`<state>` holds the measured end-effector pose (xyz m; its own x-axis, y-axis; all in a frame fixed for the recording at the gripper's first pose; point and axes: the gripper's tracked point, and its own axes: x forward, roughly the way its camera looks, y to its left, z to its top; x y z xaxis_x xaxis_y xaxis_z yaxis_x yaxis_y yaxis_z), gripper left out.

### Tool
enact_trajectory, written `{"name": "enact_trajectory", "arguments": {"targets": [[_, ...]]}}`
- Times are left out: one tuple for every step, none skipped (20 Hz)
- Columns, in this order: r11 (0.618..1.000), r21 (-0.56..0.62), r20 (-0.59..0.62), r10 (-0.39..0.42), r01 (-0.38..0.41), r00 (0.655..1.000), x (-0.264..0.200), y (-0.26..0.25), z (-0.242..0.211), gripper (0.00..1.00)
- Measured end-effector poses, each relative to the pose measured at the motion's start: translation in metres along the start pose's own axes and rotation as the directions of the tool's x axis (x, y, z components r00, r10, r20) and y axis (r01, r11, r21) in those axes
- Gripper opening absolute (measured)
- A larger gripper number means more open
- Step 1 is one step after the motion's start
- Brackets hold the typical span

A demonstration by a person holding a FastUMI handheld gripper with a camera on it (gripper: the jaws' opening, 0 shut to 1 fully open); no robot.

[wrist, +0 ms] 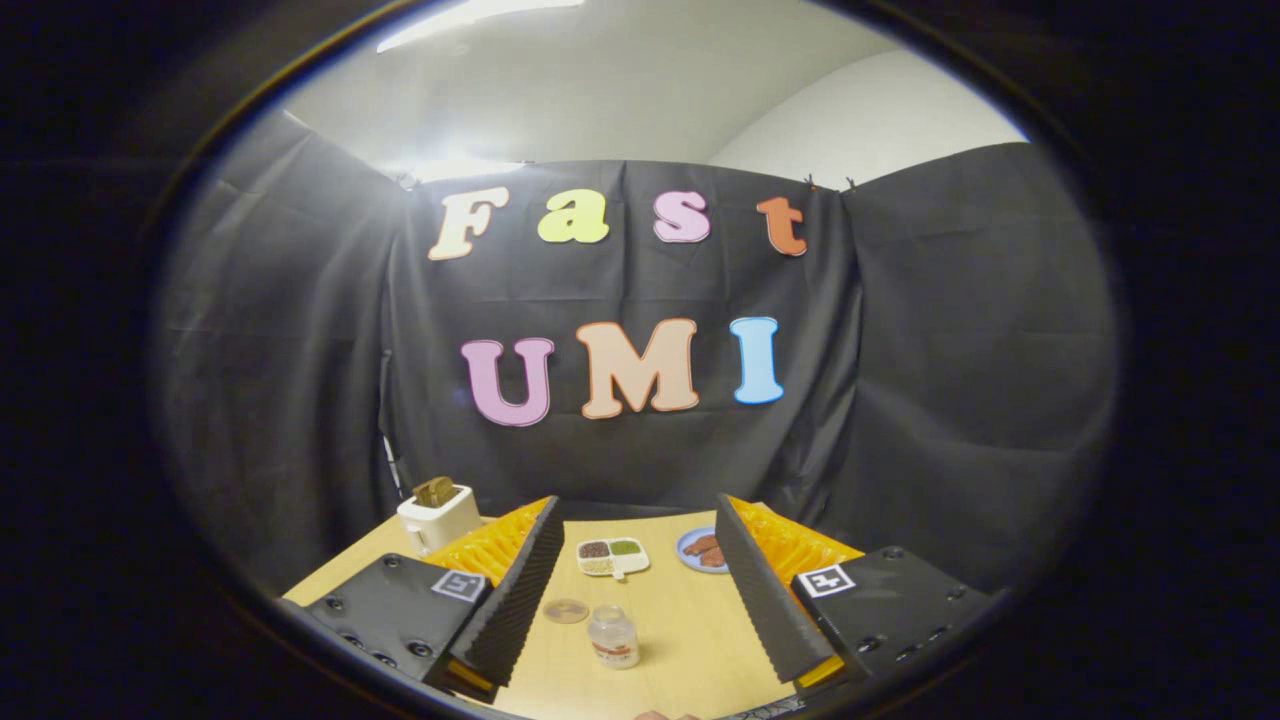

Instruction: Take the bottle from table, then pour the juice into the cup, finally place the bottle on the coaster

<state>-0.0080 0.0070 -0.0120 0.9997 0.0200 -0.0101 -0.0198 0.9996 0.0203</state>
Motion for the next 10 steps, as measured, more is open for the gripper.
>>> {"name": "enact_trajectory", "arguments": {"targets": [[1.0,0.002,0.002,0.002,-0.002,1.0,0.0,0.001,-0.002,0.96],[1.0,0.003,0.006,0.003,-0.003,1.0,0.0,0.001,-0.003,0.96],[1.0,0.003,0.009,0.003,-0.003,1.0,0.001,0.001,-0.004,0.96],[1.0,0.001,0.016,0.002,-0.002,1.0,0.001,0.002,-0.006,0.96],[1.0,-0.002,0.023,0.001,-0.001,1.0,0.002,0.002,-0.007,0.96],[1.0,-0.002,0.027,0.005,-0.005,1.0,0.003,0.003,-0.009,0.96],[1.0,0.0,0.031,0.011,-0.011,0.999,0.003,0.004,-0.012,0.96],[1.0,0.004,0.034,0.015,-0.015,0.999,0.005,0.005,-0.016,0.96],[1.0,0.009,0.033,0.019,-0.019,0.999,0.006,0.006,-0.021,0.96],[1.0,0.011,0.029,0.022,-0.023,0.999,0.007,0.007,-0.028,0.96]]}}
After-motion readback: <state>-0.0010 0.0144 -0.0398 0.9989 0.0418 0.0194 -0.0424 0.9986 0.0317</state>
